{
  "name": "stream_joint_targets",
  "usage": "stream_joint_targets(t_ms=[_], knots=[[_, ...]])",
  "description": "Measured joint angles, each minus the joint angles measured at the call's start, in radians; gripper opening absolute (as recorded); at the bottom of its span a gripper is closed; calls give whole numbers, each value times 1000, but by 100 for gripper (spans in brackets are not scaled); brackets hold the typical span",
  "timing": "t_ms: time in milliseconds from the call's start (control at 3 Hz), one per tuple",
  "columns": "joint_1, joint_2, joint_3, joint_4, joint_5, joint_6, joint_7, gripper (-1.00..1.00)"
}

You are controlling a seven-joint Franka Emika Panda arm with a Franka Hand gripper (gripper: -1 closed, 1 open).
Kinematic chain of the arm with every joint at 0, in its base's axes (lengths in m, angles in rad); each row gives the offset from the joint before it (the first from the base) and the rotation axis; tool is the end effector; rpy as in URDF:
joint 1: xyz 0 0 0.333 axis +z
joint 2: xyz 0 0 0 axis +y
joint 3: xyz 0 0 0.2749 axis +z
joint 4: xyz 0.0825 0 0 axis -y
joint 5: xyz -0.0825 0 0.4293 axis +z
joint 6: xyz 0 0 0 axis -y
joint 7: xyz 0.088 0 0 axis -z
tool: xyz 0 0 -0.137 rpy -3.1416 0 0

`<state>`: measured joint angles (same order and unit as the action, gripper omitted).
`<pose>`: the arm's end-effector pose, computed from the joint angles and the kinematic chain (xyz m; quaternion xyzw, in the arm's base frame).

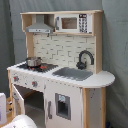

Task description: Play with the kitchen

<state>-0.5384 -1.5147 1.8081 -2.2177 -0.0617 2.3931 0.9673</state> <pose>0.3176 0.4735 0.1952 0.7025 0.1851 0.5615 0.3962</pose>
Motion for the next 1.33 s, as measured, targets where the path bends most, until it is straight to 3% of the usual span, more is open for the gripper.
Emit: stream_joint_targets(t_ms=[333,667,1333], knots=[[0,0,-1,1,0,0,0,100],[0,3,-64,42,-59,-11,-10,100],[3,18,-202,62,-100,1,-184,100]])
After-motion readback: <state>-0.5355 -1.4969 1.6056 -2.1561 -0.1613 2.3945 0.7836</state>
